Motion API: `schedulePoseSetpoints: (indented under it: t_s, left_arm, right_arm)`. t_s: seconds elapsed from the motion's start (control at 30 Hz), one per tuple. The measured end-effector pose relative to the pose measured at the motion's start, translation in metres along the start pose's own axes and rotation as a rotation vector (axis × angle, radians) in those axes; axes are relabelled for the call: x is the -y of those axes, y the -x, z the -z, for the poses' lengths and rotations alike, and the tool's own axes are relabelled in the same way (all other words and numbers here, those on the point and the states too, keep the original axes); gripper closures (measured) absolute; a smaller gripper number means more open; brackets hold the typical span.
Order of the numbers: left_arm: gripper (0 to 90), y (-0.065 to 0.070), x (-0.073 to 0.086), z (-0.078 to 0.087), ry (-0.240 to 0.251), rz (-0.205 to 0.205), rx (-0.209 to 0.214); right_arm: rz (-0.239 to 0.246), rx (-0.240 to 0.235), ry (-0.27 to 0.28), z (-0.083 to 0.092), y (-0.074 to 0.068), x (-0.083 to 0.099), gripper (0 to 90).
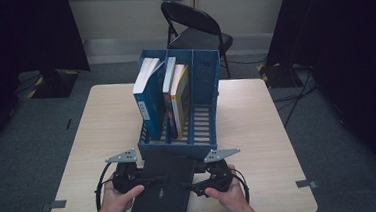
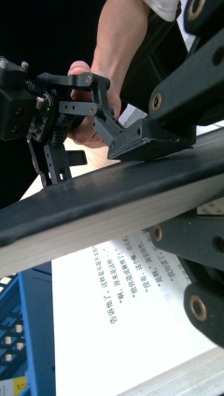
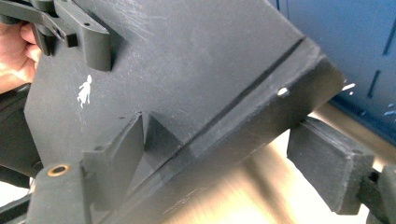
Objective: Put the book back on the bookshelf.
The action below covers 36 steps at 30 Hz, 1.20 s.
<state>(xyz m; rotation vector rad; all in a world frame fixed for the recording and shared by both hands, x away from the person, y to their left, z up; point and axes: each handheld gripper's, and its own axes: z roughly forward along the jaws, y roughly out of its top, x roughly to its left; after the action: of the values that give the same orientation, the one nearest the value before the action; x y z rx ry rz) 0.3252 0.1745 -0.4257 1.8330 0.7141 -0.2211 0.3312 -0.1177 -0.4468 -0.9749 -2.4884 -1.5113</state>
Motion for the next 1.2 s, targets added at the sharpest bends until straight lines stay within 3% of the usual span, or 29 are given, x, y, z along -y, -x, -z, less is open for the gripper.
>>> schedulePoseSetpoints:
  t_s: [0.4, 0.43, 0.47, 0.87, 1.0, 1.1, 1.2]
  left_arm:
    - [72.4, 0.009, -0.015, 0.001, 0.045, -0.052, 0.028]
    - [72.4, 0.010, -0.016, 0.002, 0.059, -0.053, 0.030]
    - [72.4, 0.011, -0.018, 0.003, 0.067, -0.065, 0.020]
    - [72.6, 0.006, -0.031, 0.003, 0.096, -0.124, 0.024]
    - [71.3, 0.007, -0.028, 0.006, 0.110, -0.154, 0.002]
    - [69.4, 0.005, -0.024, 0.007, 0.123, -0.146, -0.007]
    - [60.9, 0.004, -0.019, 0.009, 0.141, -0.138, -0.038]
  right_arm:
    - [0.035, 0.008, 0.093, 0.022, -0.005, -0.010, 30.5]
    - [0.040, 0.013, 0.109, 0.024, -0.006, -0.012, 30.8]
    - [0.073, 0.049, 0.132, 0.029, -0.011, -0.018, 31.7]
    - [0.118, 0.085, 0.204, 0.043, -0.011, -0.034, 41.4]
    - [0.125, 0.080, 0.232, 0.043, -0.012, -0.041, 43.7]
    - [0.120, 0.077, 0.239, 0.043, -0.012, -0.040, 44.9]
    - [0.113, 0.066, 0.248, 0.045, -0.014, -0.039, 48.0]
